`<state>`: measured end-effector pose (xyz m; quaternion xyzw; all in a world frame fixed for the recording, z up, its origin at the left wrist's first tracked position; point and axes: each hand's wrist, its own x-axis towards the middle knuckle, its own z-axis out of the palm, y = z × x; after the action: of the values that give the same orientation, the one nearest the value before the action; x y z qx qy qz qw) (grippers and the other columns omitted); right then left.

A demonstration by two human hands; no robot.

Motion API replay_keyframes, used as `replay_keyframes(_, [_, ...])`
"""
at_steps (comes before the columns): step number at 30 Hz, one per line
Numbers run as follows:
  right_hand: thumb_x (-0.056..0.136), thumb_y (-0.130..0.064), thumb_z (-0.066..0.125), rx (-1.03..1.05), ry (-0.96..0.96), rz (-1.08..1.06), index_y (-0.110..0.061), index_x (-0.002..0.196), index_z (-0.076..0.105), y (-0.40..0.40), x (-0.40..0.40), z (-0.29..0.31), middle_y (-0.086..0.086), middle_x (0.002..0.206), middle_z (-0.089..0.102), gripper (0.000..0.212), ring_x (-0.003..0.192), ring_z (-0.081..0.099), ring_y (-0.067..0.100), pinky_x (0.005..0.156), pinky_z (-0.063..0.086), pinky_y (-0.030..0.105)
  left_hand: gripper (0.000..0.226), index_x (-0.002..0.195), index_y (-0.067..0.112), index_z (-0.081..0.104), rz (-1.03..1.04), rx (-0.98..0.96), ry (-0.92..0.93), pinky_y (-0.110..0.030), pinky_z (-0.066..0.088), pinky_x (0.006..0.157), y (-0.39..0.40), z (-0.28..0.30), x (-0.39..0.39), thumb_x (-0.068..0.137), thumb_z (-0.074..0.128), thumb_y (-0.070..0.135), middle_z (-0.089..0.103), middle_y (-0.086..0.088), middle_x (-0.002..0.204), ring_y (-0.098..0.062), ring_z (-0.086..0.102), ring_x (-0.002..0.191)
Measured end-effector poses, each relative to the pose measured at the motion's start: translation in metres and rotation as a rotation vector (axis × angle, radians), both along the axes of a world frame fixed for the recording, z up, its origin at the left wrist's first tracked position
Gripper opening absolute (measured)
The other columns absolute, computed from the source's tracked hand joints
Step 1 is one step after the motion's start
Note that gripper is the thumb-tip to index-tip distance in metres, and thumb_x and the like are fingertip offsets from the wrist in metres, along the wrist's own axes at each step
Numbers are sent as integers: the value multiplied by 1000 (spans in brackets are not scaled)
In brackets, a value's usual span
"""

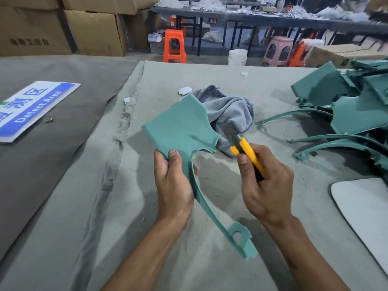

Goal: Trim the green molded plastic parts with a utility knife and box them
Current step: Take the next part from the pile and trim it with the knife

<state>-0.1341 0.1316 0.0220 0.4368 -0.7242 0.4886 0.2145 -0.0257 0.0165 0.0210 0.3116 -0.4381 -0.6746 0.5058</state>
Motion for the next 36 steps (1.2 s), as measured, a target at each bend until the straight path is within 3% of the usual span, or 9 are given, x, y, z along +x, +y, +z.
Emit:
replay_keyframes(5, [78, -62, 82, -201, -994, 305, -22, 76, 66, -13, 12, 5, 7, 62, 50, 43, 48, 44, 22, 42, 41, 29, 19, 107, 12, 58, -172, -23, 32, -18, 43, 50, 5, 8, 1, 108, 40, 8, 61, 1, 74, -10, 56, 59])
replay_keyframes(8, [68, -47, 89, -297, -1252, 362, -23, 65, 64, -15, 2, 7, 4, 56, 50, 35, 38, 38, 17, 39, 33, 23, 19, 107, 9, 58, -357, -64, 42, -13, 45, 48, 9, 10, 2, 107, 39, 4, 66, 9, 69, -3, 59, 52])
replay_keyframes(11, [72, -20, 84, -395, -1216, 334, -26, 60, 71, -11, -7, 10, 1, 50, 48, 19, 33, 34, 14, 37, 31, 21, 21, 109, 15, 63, -450, -103, -39, -18, 48, 52, 12, 8, 2, 108, 42, 10, 69, 6, 73, -6, 60, 55])
replay_keyframes(16, [86, -13, 78, -583, -1049, 132, -30, 62, 71, -13, -1, 13, -1, 54, 54, 30, 38, 44, 15, 41, 39, 25, 16, 104, 18, 61, -459, -105, -299, -28, 42, 44, 7, 1, 1, 108, 47, 22, 75, -9, 89, -23, 64, 54])
replay_keyframes(19, [94, -12, 75, -721, -994, 45, -39, 62, 73, -10, -4, 21, -9, 53, 55, 42, 39, 47, 13, 43, 41, 25, 26, 89, 17, 69, -577, 7, -270, -25, 39, 40, -1, 1, 6, 102, 51, 31, 71, -13, 75, -22, 59, 48])
replay_keyframes(22, [94, -14, 77, -809, -963, 3, -32, 72, 71, -2, -17, 27, -8, 57, 56, 29, 42, 47, 15, 46, 42, 27, 33, 76, 17, 74, -697, 28, -305, -21, 36, 41, -4, 3, 9, 92, 55, 39, 61, -11, 57, -17, 50, 43])
replay_keyframes(30, [97, -18, 76, -971, -1116, -173, -23, 90, 52, 15, -50, 26, -8, 68, 64, 26, 47, 47, 15, 48, 43, 26, 32, 79, 21, 72, -682, 82, -157, -20, 25, 41, -1, 4, 9, 99, 47, 20, 56, -7, 61, -15, 42, 42])
replay_keyframes(33, [98, -14, 71, -973, -1264, -97, -18, 97, 54, 11, -45, 23, 3, 78, 68, 17, 48, 47, 14, 48, 42, 23, 47, 100, 12, 72, -601, -10, -55, -25, 38, 44, 3, 5, 7, 81, 36, -10, 69, -14, 84, -24, 61, 59])
replay_keyframes(36, [98, -11, 66, -838, -1415, 69, -13, 98, 56, -1, -21, 21, 10, 76, 72, 11, 46, 47, 12, 44, 42, 21, 57, 118, 16, 64, -537, -90, -166, -33, 55, 52, 7, 2, 1, 87, 36, -21, 73, -8, 111, -25, 74, 83])
